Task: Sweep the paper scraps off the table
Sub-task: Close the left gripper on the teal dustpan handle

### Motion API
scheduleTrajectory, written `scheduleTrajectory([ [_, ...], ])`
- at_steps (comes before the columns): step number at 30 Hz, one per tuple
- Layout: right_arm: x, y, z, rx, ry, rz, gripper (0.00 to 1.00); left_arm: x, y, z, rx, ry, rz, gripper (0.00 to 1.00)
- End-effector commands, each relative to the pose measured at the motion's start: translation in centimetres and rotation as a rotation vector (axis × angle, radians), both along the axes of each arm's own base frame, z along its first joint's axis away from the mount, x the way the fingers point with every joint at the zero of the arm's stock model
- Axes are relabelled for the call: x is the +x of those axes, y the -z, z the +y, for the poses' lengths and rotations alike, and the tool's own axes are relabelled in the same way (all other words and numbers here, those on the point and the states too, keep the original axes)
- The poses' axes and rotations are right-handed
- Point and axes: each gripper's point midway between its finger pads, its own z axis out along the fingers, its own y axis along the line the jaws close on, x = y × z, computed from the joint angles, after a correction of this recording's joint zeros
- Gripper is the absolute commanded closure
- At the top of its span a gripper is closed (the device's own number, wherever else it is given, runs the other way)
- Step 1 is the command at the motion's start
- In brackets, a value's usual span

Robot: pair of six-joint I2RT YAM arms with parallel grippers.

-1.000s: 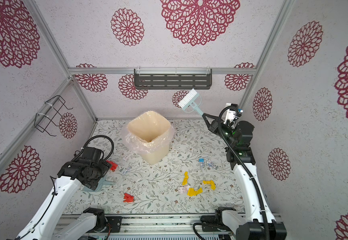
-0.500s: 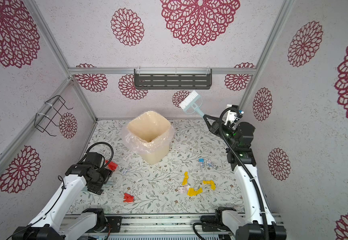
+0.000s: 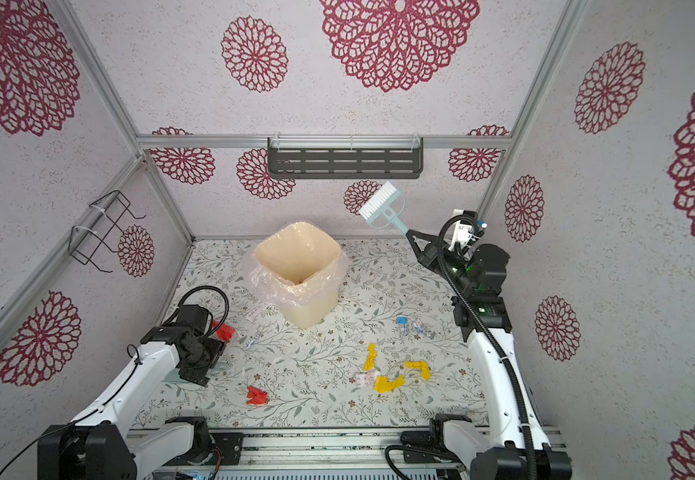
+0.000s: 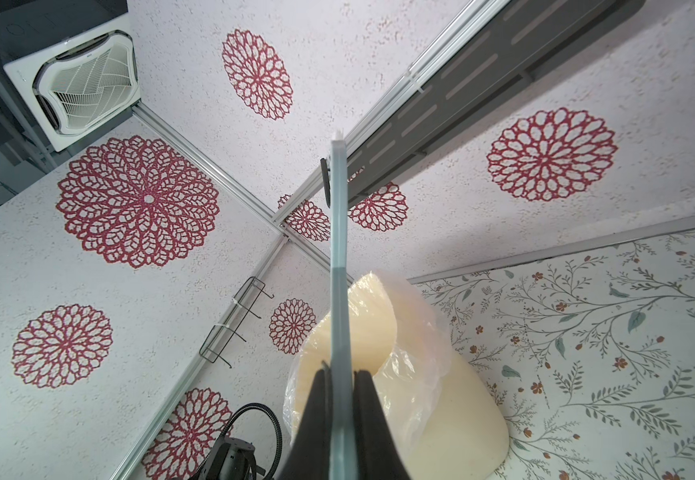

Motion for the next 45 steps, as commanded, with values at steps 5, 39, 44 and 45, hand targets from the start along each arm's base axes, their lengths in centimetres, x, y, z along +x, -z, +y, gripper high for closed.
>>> scheduleTrajectory([
  [5, -1.0, -1.8, 0.0, -0.022, -0.005, -0.072, 1.00, 1.8, 0.7, 0.3, 0.068, -0.016, -0.011, 0.30],
  [39, -0.5, -1.5, -0.2, -0.028, 0.000, -0.053, 1.00, 2.6, 4.1, -1.0, 0.182, -0.095, 0.031, 0.42],
  [44, -0.4, -1.5, -0.1, -0.028, -0.002, -0.051, 1.00, 2.9, 4.3, -1.0, 0.198, -0.097, 0.022, 0.44],
  [45, -0.4, -1.5, -0.1, -0.028, -0.002, -0.050, 1.00, 2.8, 4.4, -1.0, 0.197, -0.100, 0.024, 0.45],
])
